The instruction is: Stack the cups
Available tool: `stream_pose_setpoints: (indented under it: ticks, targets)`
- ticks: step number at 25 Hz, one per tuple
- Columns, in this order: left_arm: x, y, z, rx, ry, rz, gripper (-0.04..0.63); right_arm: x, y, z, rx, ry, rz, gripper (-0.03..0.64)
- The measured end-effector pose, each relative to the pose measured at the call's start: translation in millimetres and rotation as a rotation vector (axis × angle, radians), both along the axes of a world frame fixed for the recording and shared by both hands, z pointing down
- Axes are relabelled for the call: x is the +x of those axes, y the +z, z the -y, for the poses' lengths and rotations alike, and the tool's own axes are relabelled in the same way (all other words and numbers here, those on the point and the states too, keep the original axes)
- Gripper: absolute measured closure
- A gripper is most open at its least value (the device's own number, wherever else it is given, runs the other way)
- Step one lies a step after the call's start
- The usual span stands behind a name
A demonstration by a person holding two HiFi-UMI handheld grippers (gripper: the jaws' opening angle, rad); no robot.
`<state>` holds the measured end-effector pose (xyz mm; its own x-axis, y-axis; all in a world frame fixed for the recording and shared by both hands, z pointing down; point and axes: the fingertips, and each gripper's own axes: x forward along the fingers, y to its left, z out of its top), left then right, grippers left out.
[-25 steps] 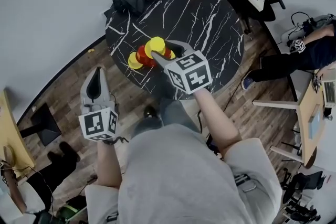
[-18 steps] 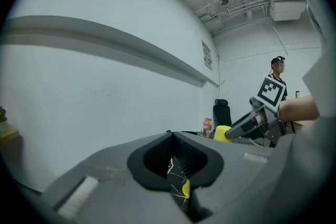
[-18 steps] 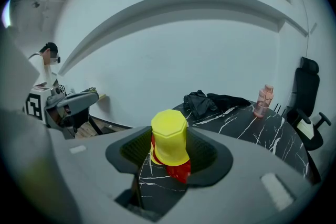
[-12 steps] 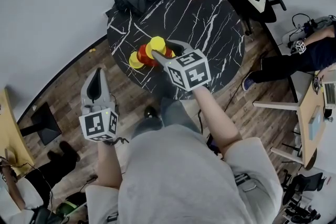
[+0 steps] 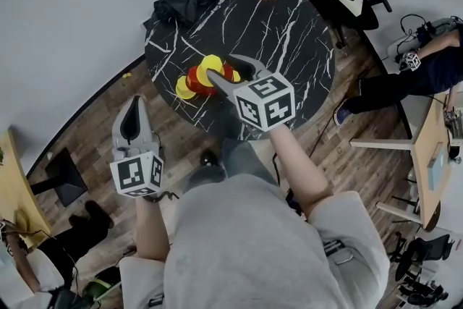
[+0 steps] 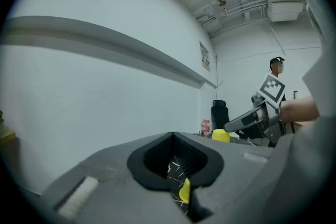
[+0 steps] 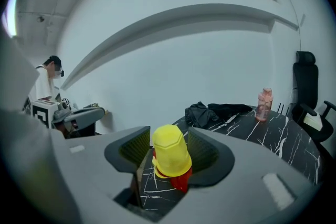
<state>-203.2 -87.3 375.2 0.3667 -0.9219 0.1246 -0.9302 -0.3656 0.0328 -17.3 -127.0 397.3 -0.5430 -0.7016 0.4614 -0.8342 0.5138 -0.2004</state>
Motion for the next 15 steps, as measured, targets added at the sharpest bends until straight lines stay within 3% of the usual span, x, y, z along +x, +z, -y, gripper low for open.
stream_pose_setpoints:
  ticks: [10,15]
  targets:
    - [20,-22,17,0.041,0.049,-0.006,0.589,45,-54,-2,0.213,0.171,0.034,0.614]
    - [34,-39,26,0.065,0.081,-0.008,0.589,72,-72,-7,0.302,0.247,0.028,0.615]
